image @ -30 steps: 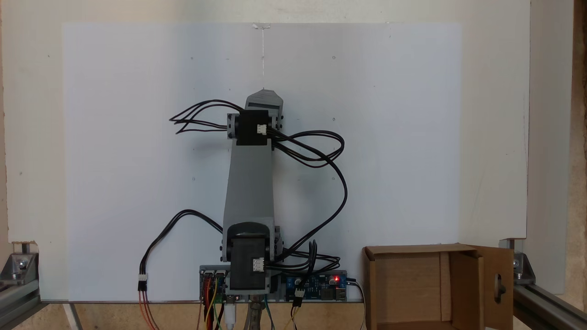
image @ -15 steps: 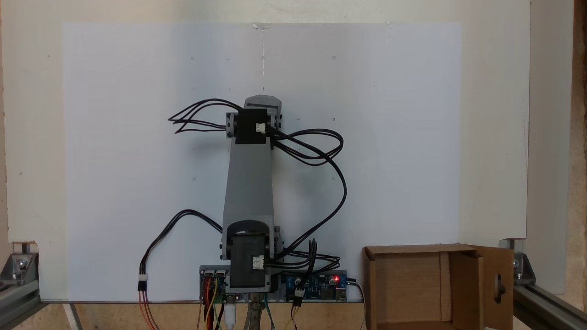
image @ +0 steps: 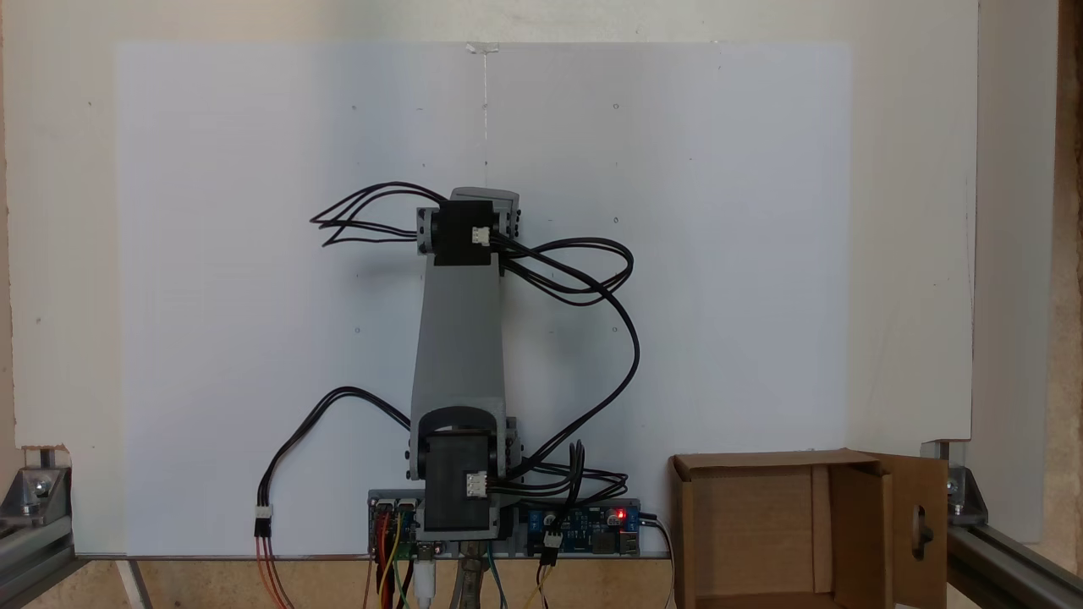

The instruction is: Grasp a green dice and put it in the bin.

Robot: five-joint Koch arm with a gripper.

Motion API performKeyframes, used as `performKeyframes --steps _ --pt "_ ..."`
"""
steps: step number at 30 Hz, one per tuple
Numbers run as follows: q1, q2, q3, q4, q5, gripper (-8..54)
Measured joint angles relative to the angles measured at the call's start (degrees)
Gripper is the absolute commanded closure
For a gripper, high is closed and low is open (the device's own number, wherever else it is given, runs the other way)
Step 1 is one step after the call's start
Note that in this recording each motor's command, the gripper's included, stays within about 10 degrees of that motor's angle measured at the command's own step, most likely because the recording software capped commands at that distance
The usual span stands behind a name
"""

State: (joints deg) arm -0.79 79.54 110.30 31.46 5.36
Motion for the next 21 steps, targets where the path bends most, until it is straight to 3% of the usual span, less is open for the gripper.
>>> performKeyframes --steps 9,21 --pt "1.1 6.7 -2.6 7.1 0.1 33.3" --pt "7.1 14.0 -35.6 37.0 0.1 33.3"
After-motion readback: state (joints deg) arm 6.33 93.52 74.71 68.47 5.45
